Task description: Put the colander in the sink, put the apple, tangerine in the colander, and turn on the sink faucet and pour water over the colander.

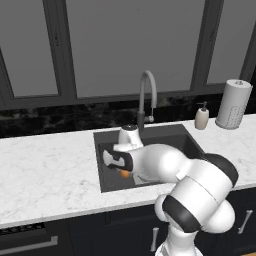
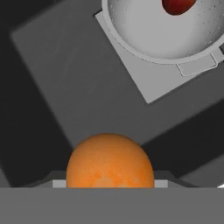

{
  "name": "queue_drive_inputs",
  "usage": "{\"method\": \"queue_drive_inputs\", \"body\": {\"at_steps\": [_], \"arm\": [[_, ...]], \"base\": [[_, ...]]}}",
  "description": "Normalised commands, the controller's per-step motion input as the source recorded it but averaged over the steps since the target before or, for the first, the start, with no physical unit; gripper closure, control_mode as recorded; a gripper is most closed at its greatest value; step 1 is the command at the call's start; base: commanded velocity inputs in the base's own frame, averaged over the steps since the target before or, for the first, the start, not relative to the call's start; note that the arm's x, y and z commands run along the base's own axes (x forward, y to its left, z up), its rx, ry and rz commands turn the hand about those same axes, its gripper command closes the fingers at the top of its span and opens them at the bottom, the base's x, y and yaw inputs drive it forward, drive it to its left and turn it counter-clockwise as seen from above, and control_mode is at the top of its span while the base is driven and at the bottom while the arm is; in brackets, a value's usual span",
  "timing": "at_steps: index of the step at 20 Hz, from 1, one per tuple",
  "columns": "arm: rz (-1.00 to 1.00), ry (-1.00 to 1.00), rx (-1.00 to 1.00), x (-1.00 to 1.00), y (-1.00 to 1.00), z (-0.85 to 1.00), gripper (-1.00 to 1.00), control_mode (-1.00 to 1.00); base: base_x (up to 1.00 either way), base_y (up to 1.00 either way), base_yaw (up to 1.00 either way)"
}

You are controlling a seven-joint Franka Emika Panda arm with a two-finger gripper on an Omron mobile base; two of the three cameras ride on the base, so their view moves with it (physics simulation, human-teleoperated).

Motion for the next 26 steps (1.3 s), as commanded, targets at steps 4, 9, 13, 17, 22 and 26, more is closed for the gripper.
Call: {"method": "queue_drive_inputs", "body": {"at_steps": [4,9,13,17,22,26], "arm": [[-0.01,0.00,-0.03,0.40,0.00,-0.04,1.00,-1.00],[-0.05,0.00,-0.06,0.17,-0.29,-0.05,1.00,-1.00],[-0.11,0.00,-0.07,0.01,-0.52,-0.14,1.00,-1.00],[-0.11,0.00,-0.07,0.00,-0.39,-0.12,1.00,-1.00],[-0.07,0.02,-0.01,0.00,-0.20,-0.14,1.00,-1.00],[-0.03,0.00,0.00,0.00,-0.30,-0.08,1.00,-1.00]], "base": [[0.00,0.00,0.00],[0.00,0.00,0.00],[0.00,0.00,0.00],[0.00,0.00,0.00],[0.00,0.00,0.00],[0.00,0.00,0.00]]}}
